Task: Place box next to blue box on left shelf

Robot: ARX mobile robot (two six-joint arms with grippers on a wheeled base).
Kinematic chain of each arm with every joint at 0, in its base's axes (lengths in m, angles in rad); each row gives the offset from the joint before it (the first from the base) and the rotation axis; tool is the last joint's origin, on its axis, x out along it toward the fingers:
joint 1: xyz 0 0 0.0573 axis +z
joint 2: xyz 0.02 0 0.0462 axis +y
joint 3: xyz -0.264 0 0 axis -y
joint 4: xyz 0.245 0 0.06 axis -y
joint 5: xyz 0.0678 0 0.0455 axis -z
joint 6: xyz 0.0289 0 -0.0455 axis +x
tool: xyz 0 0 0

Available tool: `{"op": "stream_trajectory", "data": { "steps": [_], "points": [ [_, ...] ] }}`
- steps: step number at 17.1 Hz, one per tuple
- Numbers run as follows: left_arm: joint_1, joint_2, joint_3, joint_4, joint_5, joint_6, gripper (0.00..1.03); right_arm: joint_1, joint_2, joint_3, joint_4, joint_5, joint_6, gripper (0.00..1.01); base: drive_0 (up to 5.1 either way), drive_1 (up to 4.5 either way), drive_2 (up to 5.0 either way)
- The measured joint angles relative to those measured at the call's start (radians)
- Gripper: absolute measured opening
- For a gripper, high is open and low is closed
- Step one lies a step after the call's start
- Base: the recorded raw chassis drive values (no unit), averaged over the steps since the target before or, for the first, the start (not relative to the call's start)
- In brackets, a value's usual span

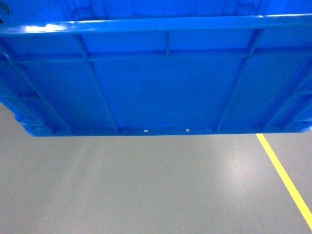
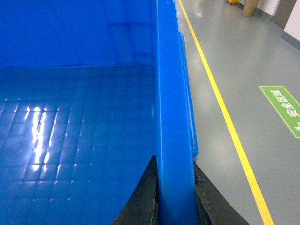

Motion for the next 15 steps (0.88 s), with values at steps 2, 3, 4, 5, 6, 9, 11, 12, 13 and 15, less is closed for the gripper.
{"op": "stream_trajectory", "data": {
  "steps": [2,3,4,5,6,9,11,12,13,15],
  "points": [
    [0.0,0.0,0.0,0.003,0.0,0.0,0.09,0.0,0.0,0.0,0.004,0.0,0.0,0.09,0.1,4.1,-3.9],
    [0.0,0.0,0.0,-0.003,-0.001,0.001,0.09,0.0,0.0,0.0,0.0,0.0,0.0,0.09,-0.1,3.95,-4.1],
    [0.0,0.0,0.0,0.001,0.0,0.0,0.09,0.0,0.0,0.0,0.002,0.0,0.0,0.09,-0.1,3.88,-4.1],
    [0.0,0.0,0.0,0.0,0.0,0.0,0.09,0.0,0.0,0.0,0.0,0.0,0.0,0.09,-0.1,3.92,-4.1],
    [0.0,0.0,0.0,0.001,0.0,0.0,0.09,0.0,0.0,0.0,0.002,0.0,0.0,0.09,0.0,3.98,-4.0],
    [0.0,0.0,0.0,0.0,0.0,0.0,0.09,0.0,0.0,0.0,0.003,-0.001,0.0,0.09,0.0,3.99,-4.0],
    [0.0,0.0,0.0,0.002,0.0,0.0,0.09,0.0,0.0,0.0,0.002,-0.001,0.0,0.09,-0.1,3.94,-4.1],
    [0.0,0.0,0.0,0.001,0.0,0.0,0.09,0.0,0.0,0.0,0.001,0.0,0.0,0.09,-0.1,3.92,-4.1],
    [0.0,0.0,0.0,0.0,0.0,0.0,0.09,0.0,0.0,0.0,0.002,0.0,0.0,0.09,-0.1,3.92,-4.1],
    [0.0,0.0,0.0,-0.002,0.0,0.0,0.09,0.0,0.0,0.0,-0.002,0.0,0.0,0.09,0.0,3.98,-4.0]
  ]
}}
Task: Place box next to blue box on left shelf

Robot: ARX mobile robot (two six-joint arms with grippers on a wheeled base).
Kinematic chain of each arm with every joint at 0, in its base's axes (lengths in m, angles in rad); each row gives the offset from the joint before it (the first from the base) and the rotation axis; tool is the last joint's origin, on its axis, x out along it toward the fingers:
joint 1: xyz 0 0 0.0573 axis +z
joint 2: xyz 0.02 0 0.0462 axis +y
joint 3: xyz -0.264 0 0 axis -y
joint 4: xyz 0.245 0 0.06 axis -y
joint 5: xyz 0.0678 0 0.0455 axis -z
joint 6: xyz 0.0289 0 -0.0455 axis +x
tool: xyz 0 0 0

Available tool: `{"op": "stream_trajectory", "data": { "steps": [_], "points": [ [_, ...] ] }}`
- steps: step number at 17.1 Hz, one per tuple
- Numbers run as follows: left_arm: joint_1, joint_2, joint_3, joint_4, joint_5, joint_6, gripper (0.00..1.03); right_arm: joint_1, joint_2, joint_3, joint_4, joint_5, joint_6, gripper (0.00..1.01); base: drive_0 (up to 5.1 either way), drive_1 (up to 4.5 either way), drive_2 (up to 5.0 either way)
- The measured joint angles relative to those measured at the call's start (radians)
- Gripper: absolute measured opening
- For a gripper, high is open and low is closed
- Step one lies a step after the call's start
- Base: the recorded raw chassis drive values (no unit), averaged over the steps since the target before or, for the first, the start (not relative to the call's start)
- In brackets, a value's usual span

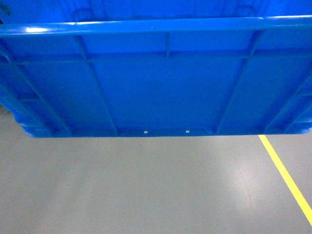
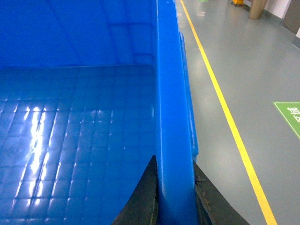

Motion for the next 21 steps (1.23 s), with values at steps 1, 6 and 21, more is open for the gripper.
{"op": "stream_trajectory", "data": {
  "steps": [1,6,21],
  "points": [
    [0.0,0.0,0.0,0.003,0.0,0.0,0.09,0.0,0.0,0.0,0.003,0.0,0.0,0.09,0.0,3.98,-4.0],
    [0.0,0.0,0.0,0.005,0.0,0.0,0.09,0.0,0.0,0.0,0.005,0.0,0.0,0.09,0.0,3.99,-4.0],
    [-0.001,0.0,0.0,0.002,0.0,-0.002,0.09,0.0,0.0,0.0,0.003,0.0,0.0,0.09,0.0,4.01,-4.0]
  ]
}}
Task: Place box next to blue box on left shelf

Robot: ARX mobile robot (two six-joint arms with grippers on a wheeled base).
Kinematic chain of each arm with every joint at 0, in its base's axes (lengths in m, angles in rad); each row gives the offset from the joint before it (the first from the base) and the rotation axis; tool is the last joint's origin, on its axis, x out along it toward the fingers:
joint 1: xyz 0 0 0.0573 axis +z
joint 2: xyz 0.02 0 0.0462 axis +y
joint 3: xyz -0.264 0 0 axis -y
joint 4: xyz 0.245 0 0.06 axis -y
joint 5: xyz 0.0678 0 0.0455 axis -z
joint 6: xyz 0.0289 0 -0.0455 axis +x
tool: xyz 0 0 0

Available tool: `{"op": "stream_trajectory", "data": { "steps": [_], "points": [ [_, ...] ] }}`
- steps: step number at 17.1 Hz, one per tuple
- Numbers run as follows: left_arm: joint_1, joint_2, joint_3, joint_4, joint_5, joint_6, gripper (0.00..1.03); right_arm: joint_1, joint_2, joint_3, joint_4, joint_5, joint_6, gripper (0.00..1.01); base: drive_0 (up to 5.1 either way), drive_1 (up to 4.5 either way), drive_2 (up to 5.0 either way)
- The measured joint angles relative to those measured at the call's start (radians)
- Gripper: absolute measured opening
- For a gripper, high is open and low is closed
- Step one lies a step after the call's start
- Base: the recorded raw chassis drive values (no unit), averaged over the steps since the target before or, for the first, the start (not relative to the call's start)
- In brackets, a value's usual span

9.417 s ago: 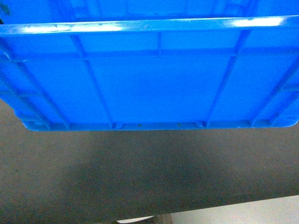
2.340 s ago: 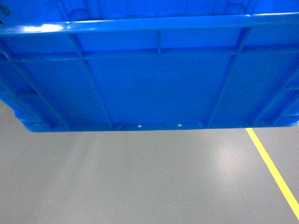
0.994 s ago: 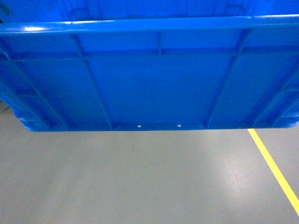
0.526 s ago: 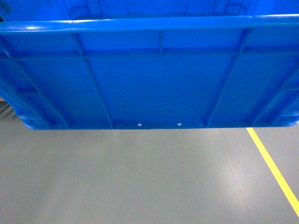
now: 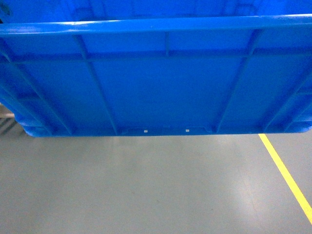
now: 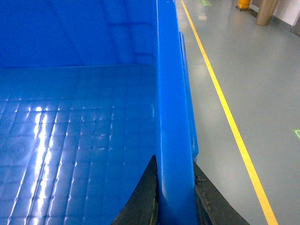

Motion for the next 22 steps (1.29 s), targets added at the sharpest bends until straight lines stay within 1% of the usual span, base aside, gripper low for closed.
{"op": "stream_trajectory", "data": {
  "steps": [22],
  "points": [
    [0.0,0.0,0.0,-0.001,0.0,0.0,0.09,0.0,0.0,0.0,0.0,0.0,0.0,0.09,0.0,4.06,-4.0]
  ]
}}
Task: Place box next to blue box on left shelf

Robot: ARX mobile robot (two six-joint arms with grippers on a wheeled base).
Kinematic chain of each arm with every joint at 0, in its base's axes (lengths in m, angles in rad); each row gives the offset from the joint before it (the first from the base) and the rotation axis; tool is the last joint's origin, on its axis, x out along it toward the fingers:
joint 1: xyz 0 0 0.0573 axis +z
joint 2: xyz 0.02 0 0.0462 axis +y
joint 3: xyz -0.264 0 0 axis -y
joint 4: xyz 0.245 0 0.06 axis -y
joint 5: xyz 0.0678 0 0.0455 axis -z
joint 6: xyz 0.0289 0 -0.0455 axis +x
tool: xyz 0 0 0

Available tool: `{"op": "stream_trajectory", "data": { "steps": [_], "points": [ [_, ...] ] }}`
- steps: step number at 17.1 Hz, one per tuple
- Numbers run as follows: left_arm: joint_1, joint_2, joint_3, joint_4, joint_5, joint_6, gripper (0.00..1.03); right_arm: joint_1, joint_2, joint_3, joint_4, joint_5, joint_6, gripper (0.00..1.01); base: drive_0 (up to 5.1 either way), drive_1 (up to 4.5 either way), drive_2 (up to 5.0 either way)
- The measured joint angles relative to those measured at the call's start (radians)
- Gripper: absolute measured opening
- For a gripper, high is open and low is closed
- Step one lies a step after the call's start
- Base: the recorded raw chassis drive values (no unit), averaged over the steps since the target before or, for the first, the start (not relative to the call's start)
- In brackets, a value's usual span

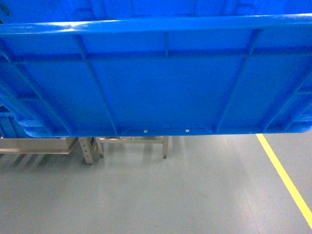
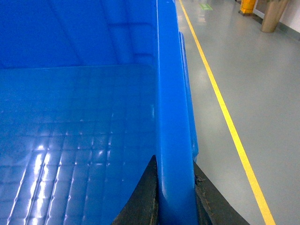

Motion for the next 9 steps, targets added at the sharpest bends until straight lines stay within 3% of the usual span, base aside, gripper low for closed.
{"op": "stream_trajectory", "data": {
  "steps": [6,9],
  "points": [
    [0.0,0.0,0.0,0.0,0.0,0.0,0.09,0.0,0.0,0.0,-0.001,0.0,0.0,0.09,0.0,3.99,-4.0],
    [0.0,0.0,0.0,-0.002,0.0,0.002,0.09,0.0,0.006,0.0,-0.003,0.0,0.0,0.09,0.0,0.0,0.0]
  ]
}}
